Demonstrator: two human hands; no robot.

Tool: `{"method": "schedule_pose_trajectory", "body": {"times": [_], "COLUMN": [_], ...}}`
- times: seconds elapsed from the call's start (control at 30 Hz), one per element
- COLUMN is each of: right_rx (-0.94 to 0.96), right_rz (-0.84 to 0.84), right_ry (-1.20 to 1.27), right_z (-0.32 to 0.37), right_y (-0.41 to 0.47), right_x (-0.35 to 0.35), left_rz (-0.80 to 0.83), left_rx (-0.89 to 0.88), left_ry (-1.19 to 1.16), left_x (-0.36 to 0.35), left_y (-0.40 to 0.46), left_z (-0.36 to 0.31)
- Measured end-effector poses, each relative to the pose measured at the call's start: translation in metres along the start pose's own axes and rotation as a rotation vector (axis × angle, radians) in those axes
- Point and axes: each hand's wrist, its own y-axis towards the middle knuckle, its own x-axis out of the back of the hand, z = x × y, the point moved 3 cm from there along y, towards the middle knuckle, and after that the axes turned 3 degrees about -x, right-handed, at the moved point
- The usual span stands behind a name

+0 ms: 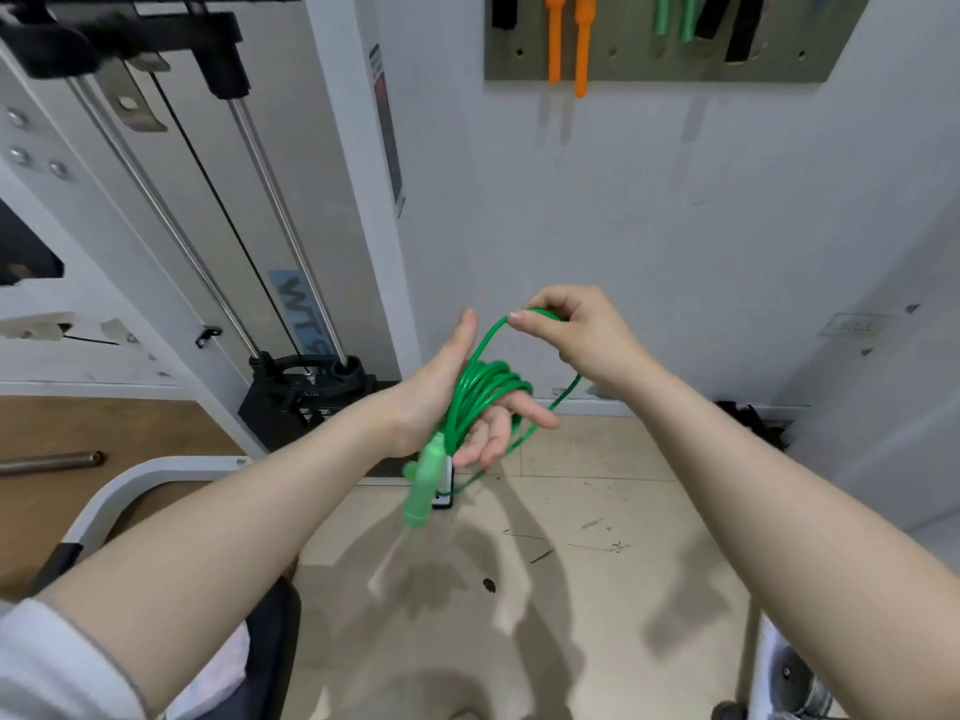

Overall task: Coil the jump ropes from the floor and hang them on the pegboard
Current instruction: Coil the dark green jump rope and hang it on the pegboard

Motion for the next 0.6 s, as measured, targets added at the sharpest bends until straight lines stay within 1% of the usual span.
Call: {"method": "schedule_pose_trajectory", "body": {"times": [0.03, 0.07, 0.1, 0.13, 0.17, 0.23, 0.27, 0.3, 0.33, 0.37, 0.4, 0.43, 0.5, 0.53, 0.57, 0.6], "right_rx": [-0.015, -0.028, -0.045, -0.06, -0.045, 0.046, 0.089, 0.075, 0.033, -0.011, -0.038, -0.039, -0.04, -0.041, -0.034, -0.026], "right_rz": [0.006, 0.064, 0.152, 0.252, 0.332, 0.42, 0.473, 0.547, 0.633, 0.719, 0.794, 0.849, 0.892, 0.876, 0.825, 0.739], "right_ry": [-0.02, -0.033, -0.054, -0.073, -0.123, -0.311, -0.409, -0.445, -0.432, -0.412, -0.415, -0.437, -0.414, -0.381, -0.344, -0.3], "right_z": [-0.007, -0.012, -0.013, -0.013, -0.01, -0.001, 0.005, 0.007, 0.012, 0.016, 0.023, 0.03, 0.041, 0.048, 0.053, 0.056], "right_y": [0.0, -0.002, -0.008, -0.015, -0.022, -0.033, -0.037, -0.039, -0.043, -0.046, -0.048, -0.047, -0.038, -0.032, -0.025, -0.018], "right_x": [-0.012, -0.027, -0.042, -0.057, -0.068, -0.08, -0.083, -0.084, -0.083, -0.081, -0.079, -0.074, -0.062, -0.054, -0.045, -0.036], "left_rz": [0.055, 0.078, 0.036, -0.073, -0.221, -0.482, -0.573, -0.647, -0.701, -0.72, -0.681, -0.596, -0.437, -0.403, -0.372, -0.332], "left_rx": [-0.092, -0.188, -0.262, -0.293, -0.287, -0.245, -0.235, -0.231, -0.24, -0.252, -0.249, -0.214, -0.135, -0.105, -0.063, -0.028], "left_ry": [-0.068, -0.116, -0.143, -0.146, -0.115, 0.057, 0.149, 0.212, 0.233, 0.267, 0.335, 0.429, 0.588, 0.601, 0.55, 0.457], "left_x": [0.0, 0.002, 0.006, 0.012, 0.02, 0.035, 0.042, 0.049, 0.058, 0.064, 0.068, 0.066, 0.054, 0.049, 0.041, 0.034], "left_y": [-0.005, -0.01, -0.015, -0.018, -0.021, -0.025, -0.026, -0.026, -0.025, -0.024, -0.023, -0.022, -0.02, -0.019, -0.02, -0.021], "left_z": [-0.009, -0.018, -0.025, -0.028, -0.029, -0.025, -0.02, -0.015, -0.009, -0.005, -0.002, -0.001, 0.002, 0.003, 0.004, 0.007]}}
